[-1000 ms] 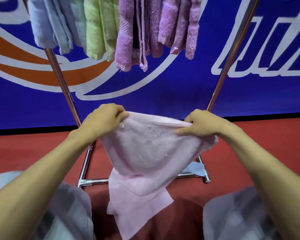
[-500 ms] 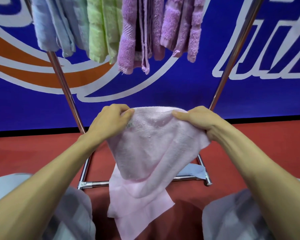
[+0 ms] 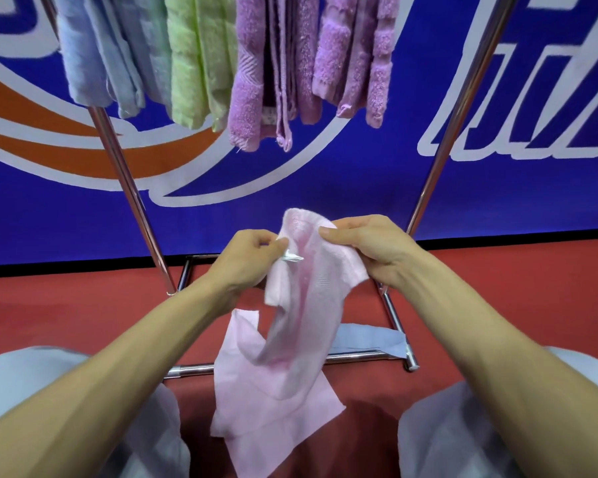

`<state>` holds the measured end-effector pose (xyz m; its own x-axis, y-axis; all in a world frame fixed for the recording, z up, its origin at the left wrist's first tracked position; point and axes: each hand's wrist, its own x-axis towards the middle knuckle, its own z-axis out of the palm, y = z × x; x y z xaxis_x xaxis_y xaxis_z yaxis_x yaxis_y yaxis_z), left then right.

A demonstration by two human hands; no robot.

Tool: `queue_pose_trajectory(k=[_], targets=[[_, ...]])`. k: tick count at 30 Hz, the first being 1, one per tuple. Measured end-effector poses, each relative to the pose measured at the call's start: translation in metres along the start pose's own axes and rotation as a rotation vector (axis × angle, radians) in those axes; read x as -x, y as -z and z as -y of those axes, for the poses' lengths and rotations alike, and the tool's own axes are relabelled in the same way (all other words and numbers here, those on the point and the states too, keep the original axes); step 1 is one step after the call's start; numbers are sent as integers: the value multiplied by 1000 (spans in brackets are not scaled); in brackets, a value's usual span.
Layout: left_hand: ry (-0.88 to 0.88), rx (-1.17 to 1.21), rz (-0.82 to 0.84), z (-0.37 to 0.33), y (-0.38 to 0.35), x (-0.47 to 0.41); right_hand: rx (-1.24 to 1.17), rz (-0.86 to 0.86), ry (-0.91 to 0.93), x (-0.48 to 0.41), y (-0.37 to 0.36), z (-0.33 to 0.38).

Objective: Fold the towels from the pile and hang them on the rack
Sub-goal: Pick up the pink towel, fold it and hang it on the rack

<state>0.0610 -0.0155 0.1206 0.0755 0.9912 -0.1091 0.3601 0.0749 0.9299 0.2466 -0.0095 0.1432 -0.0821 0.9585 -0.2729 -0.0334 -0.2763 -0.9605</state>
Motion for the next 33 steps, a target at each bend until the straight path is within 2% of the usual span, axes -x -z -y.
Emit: queue_pose_trajectory(k=[5,8,11,17,21,25,28,33], targets=[[-125,-269,-98,-2,-7,-2,-52,-51,65,0,-8,1],[-137,-296,-130,-2,-9,-3,-53,-53,67,-1,-10,0],[-56,-135,-125,-3,-10,-2,-25,-36,77,-2,-15,-5],[109,293,0,-10,-13,6,48,15,102,0,-27,-16],[212,481,31,-15,-7,6,251,74,210,5,-25,-16],[282,671,-8,-18,-3,8,415,171,319,10,-22,-18],[289,737,46,-20,-4,11,590,138,418,11,-18,-17],[269,659,65,-19,-6,11,822,-27,542,11,-14,-16]])
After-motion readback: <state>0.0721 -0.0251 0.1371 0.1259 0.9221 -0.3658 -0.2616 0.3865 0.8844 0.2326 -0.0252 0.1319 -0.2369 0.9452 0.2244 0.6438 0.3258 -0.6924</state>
